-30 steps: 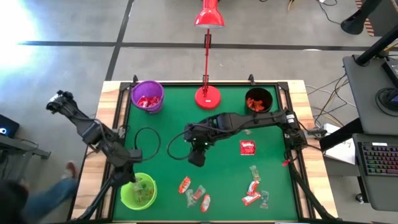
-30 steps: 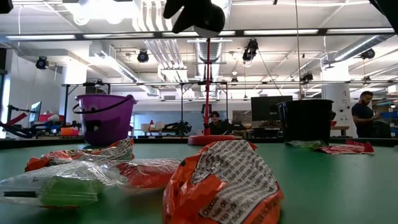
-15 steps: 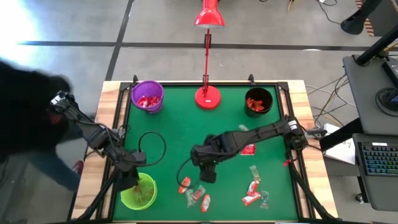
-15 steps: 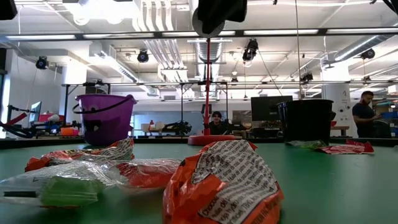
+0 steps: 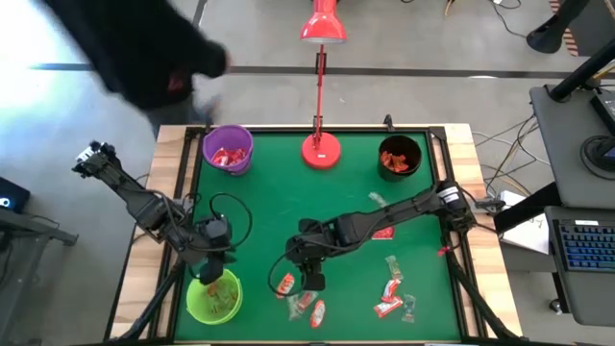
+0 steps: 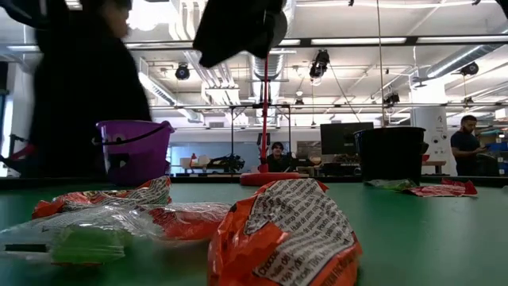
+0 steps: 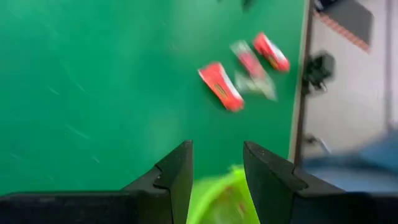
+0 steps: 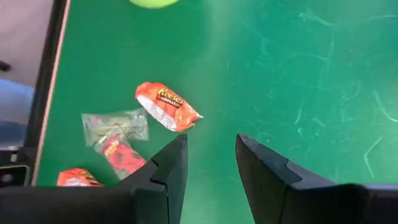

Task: Sort candy
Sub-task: Put the orange chocolate into the black bucket

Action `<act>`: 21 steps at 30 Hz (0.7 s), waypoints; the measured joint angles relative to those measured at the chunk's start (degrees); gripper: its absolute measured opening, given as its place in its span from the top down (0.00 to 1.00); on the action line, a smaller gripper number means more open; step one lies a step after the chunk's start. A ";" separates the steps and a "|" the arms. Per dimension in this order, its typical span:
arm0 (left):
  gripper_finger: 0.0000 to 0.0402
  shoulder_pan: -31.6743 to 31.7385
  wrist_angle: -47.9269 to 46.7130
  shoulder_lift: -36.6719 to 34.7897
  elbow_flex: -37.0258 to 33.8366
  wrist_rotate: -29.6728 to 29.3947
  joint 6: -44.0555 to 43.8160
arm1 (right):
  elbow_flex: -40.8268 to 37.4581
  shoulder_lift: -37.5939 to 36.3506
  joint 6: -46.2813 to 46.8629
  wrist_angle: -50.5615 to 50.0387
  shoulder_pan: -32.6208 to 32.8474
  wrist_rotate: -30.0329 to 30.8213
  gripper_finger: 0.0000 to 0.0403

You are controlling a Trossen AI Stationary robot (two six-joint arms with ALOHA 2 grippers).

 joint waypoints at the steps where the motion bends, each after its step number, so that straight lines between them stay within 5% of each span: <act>1: 0.69 0.00 0.02 0.00 0.00 -2.29 0.11 | -0.80 0.02 -0.10 0.76 0.02 0.01 0.68; 10: 0.69 0.02 0.02 -0.02 0.00 -15.64 1.04 | -5.94 0.02 3.61 11.01 -0.09 -0.11 0.68; 15: 0.69 0.02 0.04 -0.02 0.00 -16.17 1.05 | -8.07 0.36 -1.02 20.81 -0.83 -4.72 0.68; 21: 0.69 0.02 -0.79 -0.04 0.00 -16.25 1.05 | -8.38 2.55 -14.32 21.14 -0.68 -6.75 0.68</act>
